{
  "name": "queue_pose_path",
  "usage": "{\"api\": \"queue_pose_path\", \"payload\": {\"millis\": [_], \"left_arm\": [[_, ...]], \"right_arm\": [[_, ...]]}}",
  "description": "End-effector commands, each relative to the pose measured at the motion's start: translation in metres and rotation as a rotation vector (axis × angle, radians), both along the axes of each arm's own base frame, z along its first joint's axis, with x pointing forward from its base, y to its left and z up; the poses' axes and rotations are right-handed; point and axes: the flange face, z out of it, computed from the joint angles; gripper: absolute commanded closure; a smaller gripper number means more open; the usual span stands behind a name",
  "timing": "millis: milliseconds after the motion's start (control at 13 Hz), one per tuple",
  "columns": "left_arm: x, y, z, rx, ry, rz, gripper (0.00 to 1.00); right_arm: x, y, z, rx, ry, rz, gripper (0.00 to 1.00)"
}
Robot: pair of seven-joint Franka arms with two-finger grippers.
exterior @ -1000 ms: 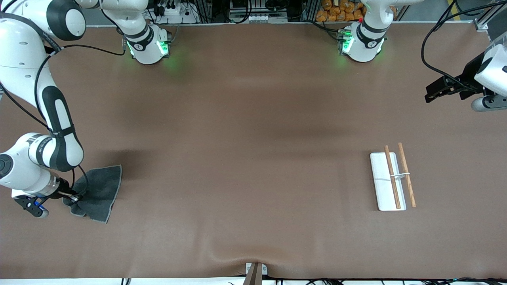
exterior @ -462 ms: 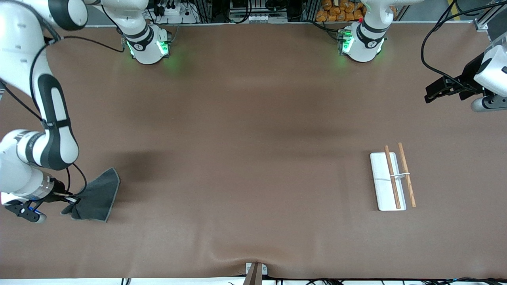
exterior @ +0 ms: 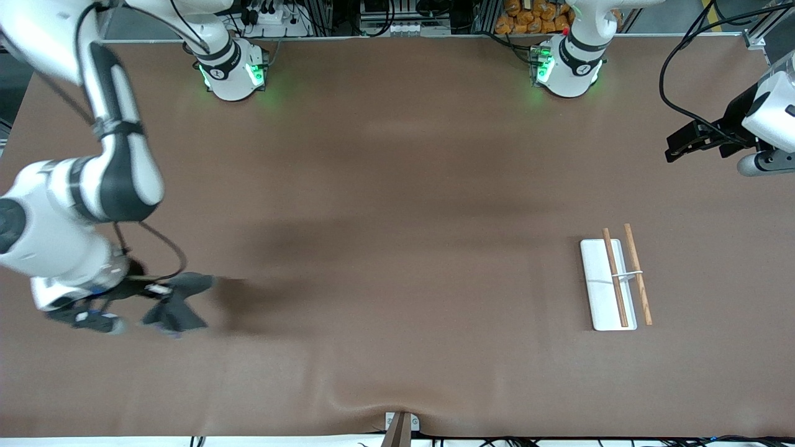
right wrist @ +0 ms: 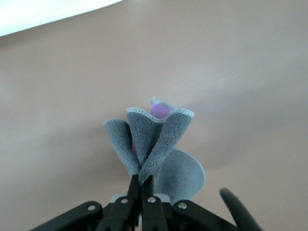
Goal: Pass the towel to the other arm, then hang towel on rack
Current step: 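Lift the grey towel with the right gripper toward the table middle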
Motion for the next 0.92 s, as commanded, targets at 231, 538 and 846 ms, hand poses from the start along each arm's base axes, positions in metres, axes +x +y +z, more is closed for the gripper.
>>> {"api": "queue_pose_path", "payload": {"millis": [231,538,846], "left_arm": [[0.015,-0.009,-0.012,-0.026,-0.024,-0.005,0.00],[0.026,-0.014,-0.024,-0.039,-0.029,0.017,0.00],[0.034,-0.016,-0.035,-0.058,-0.025,0.041,0.00]], "right_arm": [[-0.074,0.214,0.033,0.053,0.018,-0.076,1.00],[-0.135,0.325,0.040,0.130,0.052,-0.175,1.00],[-0.180,0.396,0.050,0.179,0.052,-0.206,1.00]]}}
